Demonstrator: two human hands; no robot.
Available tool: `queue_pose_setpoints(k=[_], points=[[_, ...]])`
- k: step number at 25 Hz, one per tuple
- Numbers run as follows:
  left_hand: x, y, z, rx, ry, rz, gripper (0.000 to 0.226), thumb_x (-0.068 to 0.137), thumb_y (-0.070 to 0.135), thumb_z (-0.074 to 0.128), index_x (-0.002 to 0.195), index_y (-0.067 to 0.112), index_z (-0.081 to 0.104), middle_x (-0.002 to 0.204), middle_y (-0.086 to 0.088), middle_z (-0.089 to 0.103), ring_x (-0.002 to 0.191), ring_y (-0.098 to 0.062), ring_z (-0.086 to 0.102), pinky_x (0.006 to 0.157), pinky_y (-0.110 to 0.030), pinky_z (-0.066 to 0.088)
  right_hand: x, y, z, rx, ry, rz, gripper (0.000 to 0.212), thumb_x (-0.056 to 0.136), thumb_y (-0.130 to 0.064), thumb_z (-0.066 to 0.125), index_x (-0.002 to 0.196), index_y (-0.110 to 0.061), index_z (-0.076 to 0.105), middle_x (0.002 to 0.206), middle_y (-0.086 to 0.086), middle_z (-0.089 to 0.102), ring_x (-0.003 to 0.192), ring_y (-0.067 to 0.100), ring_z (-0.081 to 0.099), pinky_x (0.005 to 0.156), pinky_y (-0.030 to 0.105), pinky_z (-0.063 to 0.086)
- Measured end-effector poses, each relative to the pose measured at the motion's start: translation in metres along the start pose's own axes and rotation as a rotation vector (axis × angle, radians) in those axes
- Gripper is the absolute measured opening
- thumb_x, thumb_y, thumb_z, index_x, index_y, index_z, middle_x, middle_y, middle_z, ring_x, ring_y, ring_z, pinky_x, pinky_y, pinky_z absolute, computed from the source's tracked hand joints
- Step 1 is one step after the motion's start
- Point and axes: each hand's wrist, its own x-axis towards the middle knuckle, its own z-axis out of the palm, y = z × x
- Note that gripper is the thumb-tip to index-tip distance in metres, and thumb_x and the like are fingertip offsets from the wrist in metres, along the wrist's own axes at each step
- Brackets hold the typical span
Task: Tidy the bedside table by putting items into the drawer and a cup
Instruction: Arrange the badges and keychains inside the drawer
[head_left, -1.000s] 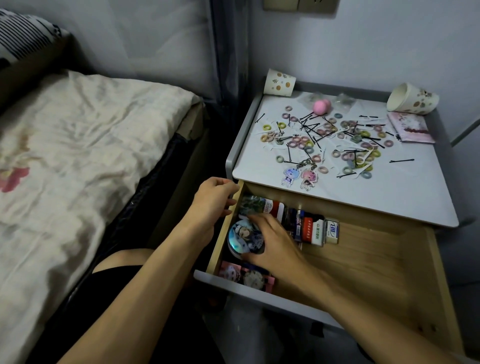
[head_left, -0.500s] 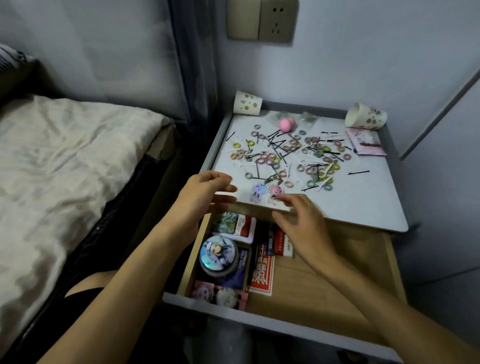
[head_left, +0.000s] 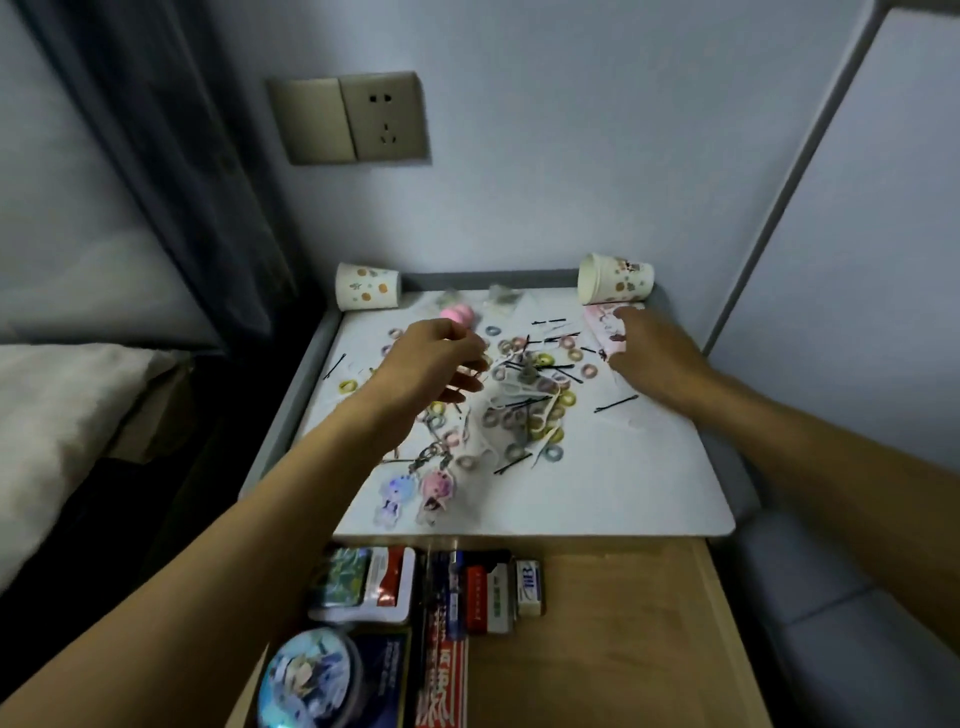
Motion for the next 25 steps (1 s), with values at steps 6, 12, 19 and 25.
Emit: queue_pose_setpoints(k=[6, 12, 19, 25], points=[[0.066, -0.009, 0.015, 0.078, -0.023, -0.004, 0.016, 0.097, 0.013, 0.055, 0.104, 0.002, 0.064, 0.103, -0.019, 0.07, 0.077, -0.023, 0.065, 0.073, -0.035, 0.053, 0.027, 0.019, 0.015, -0.35, -0.062, -0.105, 0.047, 0.091, -0.013, 0.051, 0.137, -0.013, 0.042, 0.127, 0.014, 0.053, 0.113, 0.032, 0.053, 0.08, 0.033, 0.044], [0.128, -0.028, 0.018, 0.671, 0.32, 0.188, 0.028, 0.095, 0.028, 0.058, 0.119, 0.014, 0.059, 0.116, -0.004, 0.063, 0.1, -0.022, 0.06, 0.079, -0.035, 0.049, 0.012, 0.018, 0.001, -0.597, 0.15, -0.229, 0.029, 0.093, -0.005, 0.047, 0.12, -0.012, 0.053, 0.108, 0.007, 0.067, 0.09, 0.025, 0.066, 0.06, 0.03, 0.034], [0.188, -0.043, 0.019, 1.006, 0.326, 0.056, 0.029, 0.094, 0.022, 0.047, 0.12, 0.007, 0.048, 0.113, -0.019, 0.062, 0.1, -0.037, 0.059, 0.077, -0.042, 0.05, -0.015, 0.007, 0.003, -0.162, 0.335, -0.297, 0.044, 0.091, -0.003, 0.06, 0.133, -0.012, 0.053, 0.108, 0.011, 0.069, 0.087, 0.029, 0.066, 0.073, 0.041, 0.058], [0.185, -0.032, 0.018, 0.57, 0.377, 0.1, 0.024, 0.089, 0.017, 0.051, 0.081, -0.001, 0.064, 0.083, -0.019, 0.069, 0.069, -0.027, 0.058, 0.062, -0.032, 0.046, -0.034, 0.004, 0.01, 0.161, 0.393, -0.307, 0.035, 0.099, -0.018, 0.052, 0.134, -0.018, 0.055, 0.103, 0.003, 0.071, 0.077, 0.015, 0.065, 0.068, 0.036, 0.06]])
